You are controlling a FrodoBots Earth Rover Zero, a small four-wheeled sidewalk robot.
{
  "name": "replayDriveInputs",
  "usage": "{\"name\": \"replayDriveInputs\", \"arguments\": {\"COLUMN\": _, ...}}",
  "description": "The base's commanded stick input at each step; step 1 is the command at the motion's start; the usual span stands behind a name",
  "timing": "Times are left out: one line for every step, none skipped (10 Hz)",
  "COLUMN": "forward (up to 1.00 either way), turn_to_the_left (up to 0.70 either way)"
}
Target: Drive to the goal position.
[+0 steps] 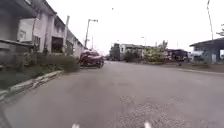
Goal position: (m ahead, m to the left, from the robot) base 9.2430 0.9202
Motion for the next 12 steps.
{"name": "replayDriveInputs", "arguments": {"forward": 0.7, "turn_to_the_left": 0.0}}
{"name": "replayDriveInputs", "arguments": {"forward": 0.7, "turn_to_the_left": 0.0}}
{"name": "replayDriveInputs", "arguments": {"forward": 0.7, "turn_to_the_left": 0.0}}
{"name": "replayDriveInputs", "arguments": {"forward": 0.7, "turn_to_the_left": 0.0}}
{"name": "replayDriveInputs", "arguments": {"forward": 0.7, "turn_to_the_left": 0.0}}
{"name": "replayDriveInputs", "arguments": {"forward": 0.7, "turn_to_the_left": 0.0}}
{"name": "replayDriveInputs", "arguments": {"forward": 0.7, "turn_to_the_left": 0.0}}
{"name": "replayDriveInputs", "arguments": {"forward": 0.7, "turn_to_the_left": 0.0}}
{"name": "replayDriveInputs", "arguments": {"forward": 0.7, "turn_to_the_left": 0.0}}
{"name": "replayDriveInputs", "arguments": {"forward": 0.7, "turn_to_the_left": 0.0}}
{"name": "replayDriveInputs", "arguments": {"forward": 0.7, "turn_to_the_left": 0.0}}
{"name": "replayDriveInputs", "arguments": {"forward": 0.7, "turn_to_the_left": 0.0}}
